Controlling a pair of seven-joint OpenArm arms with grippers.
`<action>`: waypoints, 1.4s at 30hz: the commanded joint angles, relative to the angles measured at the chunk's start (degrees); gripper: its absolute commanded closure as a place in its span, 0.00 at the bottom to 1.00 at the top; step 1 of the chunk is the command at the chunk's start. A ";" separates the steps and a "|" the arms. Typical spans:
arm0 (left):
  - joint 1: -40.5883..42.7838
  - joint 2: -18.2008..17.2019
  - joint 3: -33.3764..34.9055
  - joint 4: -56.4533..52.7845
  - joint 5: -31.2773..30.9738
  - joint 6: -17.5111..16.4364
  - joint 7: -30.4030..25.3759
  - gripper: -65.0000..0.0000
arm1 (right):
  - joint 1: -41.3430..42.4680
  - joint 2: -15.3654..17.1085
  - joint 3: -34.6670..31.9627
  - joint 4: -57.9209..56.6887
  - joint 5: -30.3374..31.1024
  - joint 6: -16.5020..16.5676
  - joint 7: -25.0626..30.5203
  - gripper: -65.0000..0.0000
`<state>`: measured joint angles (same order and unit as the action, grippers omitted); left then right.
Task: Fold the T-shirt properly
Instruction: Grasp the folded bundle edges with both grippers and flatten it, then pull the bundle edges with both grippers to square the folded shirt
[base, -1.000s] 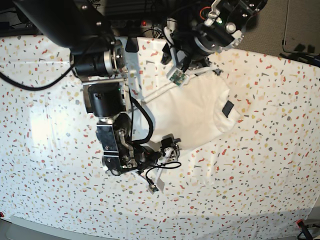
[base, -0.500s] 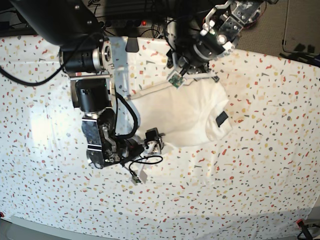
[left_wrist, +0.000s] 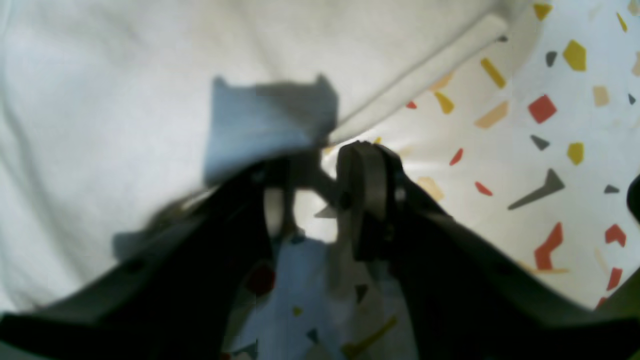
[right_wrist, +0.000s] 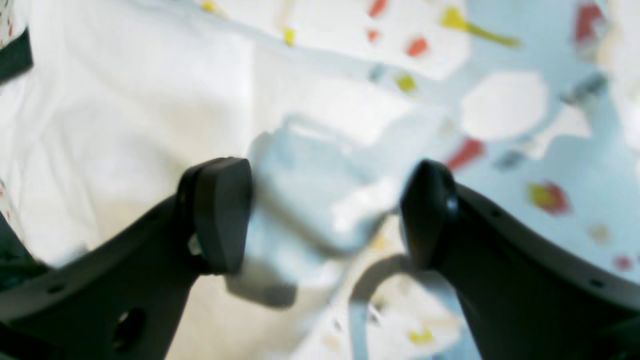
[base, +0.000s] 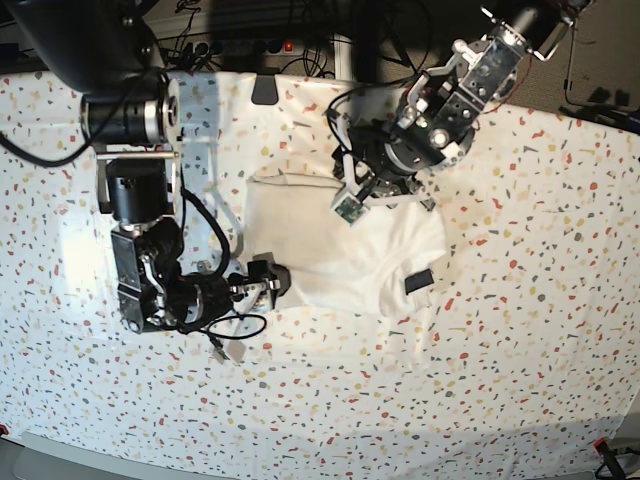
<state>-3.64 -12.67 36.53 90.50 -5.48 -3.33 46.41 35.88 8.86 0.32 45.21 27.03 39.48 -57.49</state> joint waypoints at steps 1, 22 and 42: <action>-1.31 -0.87 -0.50 -0.15 4.00 2.05 1.46 0.69 | 2.12 0.90 0.13 1.62 1.88 0.52 -0.31 0.30; -8.28 -0.72 -0.50 -3.82 3.98 4.42 -1.05 0.69 | 1.27 9.16 0.13 2.95 19.56 0.52 -7.43 0.30; -7.98 -1.05 -0.48 -4.00 10.12 4.37 -2.14 0.69 | 1.88 2.25 0.13 2.93 18.86 0.52 -16.76 0.30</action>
<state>-10.48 -13.52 36.34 85.65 4.27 0.75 45.34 35.59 10.83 0.32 47.11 44.97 39.70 -75.18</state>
